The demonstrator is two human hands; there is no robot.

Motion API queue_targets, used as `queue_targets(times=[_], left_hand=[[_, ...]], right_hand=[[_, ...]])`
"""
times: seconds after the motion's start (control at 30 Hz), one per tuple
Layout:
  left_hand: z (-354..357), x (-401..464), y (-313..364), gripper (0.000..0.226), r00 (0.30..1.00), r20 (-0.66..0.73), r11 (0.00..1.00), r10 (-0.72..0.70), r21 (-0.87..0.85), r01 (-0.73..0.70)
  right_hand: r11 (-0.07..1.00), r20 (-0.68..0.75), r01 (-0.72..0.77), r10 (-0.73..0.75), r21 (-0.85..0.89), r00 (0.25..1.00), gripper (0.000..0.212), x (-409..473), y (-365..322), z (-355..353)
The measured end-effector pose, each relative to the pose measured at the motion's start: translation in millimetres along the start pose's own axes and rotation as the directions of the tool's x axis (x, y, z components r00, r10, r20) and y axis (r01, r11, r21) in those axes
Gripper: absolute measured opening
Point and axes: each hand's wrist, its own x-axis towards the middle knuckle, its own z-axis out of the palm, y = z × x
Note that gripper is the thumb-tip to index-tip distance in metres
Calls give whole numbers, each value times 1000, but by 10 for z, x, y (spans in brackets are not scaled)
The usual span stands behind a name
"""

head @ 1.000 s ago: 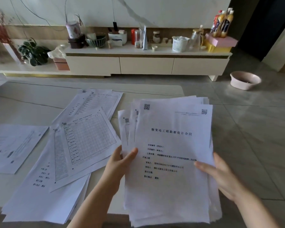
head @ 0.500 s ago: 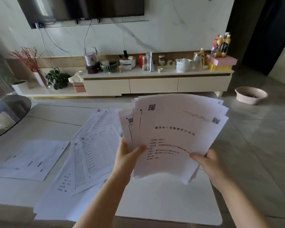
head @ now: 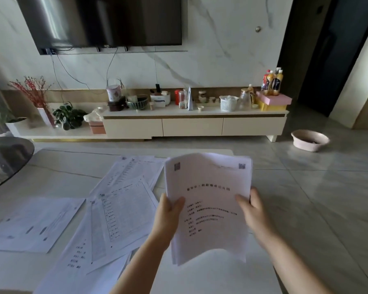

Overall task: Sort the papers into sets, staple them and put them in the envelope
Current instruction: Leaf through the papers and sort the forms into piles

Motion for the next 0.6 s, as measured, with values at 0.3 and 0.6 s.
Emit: queue_targets(times=[0.3,0.6], left_hand=[[-145,-8,-200,20,997,80,999,-12,-29,14],[-241,25,-80,16,997,45,997,65,-35,-63]], right_hand=[[997,20,-55,54,54,998,10,-3,93,14],[984,-47,88,-81,157,996,34,34,42,104]])
